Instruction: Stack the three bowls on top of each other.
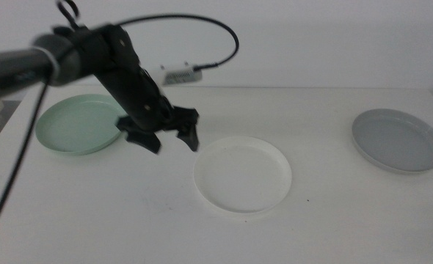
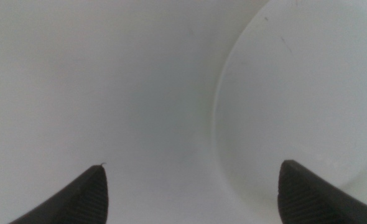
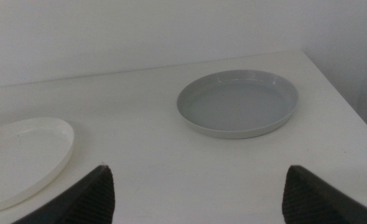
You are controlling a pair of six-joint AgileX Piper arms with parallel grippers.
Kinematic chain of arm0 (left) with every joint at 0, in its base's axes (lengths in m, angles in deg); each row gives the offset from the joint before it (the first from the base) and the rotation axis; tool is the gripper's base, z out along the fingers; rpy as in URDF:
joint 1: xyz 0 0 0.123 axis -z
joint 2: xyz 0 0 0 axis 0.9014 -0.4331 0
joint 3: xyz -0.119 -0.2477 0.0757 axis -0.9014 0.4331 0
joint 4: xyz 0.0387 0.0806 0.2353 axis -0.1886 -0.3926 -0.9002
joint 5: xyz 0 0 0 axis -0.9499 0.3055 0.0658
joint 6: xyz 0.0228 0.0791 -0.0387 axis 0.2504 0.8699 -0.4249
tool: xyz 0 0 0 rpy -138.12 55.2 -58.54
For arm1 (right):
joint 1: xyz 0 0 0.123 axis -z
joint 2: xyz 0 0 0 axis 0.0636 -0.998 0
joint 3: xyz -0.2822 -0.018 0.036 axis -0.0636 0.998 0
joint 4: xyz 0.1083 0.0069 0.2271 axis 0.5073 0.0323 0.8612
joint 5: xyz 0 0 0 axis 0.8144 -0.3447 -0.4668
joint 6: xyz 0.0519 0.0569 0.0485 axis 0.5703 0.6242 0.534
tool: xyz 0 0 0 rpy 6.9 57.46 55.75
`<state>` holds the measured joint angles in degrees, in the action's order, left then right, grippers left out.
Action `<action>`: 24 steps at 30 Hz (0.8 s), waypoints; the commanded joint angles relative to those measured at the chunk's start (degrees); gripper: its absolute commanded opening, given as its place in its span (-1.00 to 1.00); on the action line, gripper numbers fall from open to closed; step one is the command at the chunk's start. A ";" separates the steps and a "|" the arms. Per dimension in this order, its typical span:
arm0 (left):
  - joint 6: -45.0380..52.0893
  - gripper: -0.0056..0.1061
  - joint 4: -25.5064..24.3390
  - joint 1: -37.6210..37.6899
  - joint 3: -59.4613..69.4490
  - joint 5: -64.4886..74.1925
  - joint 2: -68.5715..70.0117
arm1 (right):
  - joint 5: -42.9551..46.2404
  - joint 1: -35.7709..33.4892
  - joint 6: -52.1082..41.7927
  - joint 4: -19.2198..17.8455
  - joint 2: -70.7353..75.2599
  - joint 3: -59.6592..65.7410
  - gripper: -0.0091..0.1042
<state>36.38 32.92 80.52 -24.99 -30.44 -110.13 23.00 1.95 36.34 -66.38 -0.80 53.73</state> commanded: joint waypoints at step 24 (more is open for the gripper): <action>-1.55 0.78 -15.74 -26.05 -1.58 4.50 14.51 | 0.43 0.45 0.46 -0.31 0.27 0.19 0.78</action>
<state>33.13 14.90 56.53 -24.90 -24.59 -94.20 23.00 1.95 36.77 -66.38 -0.80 53.73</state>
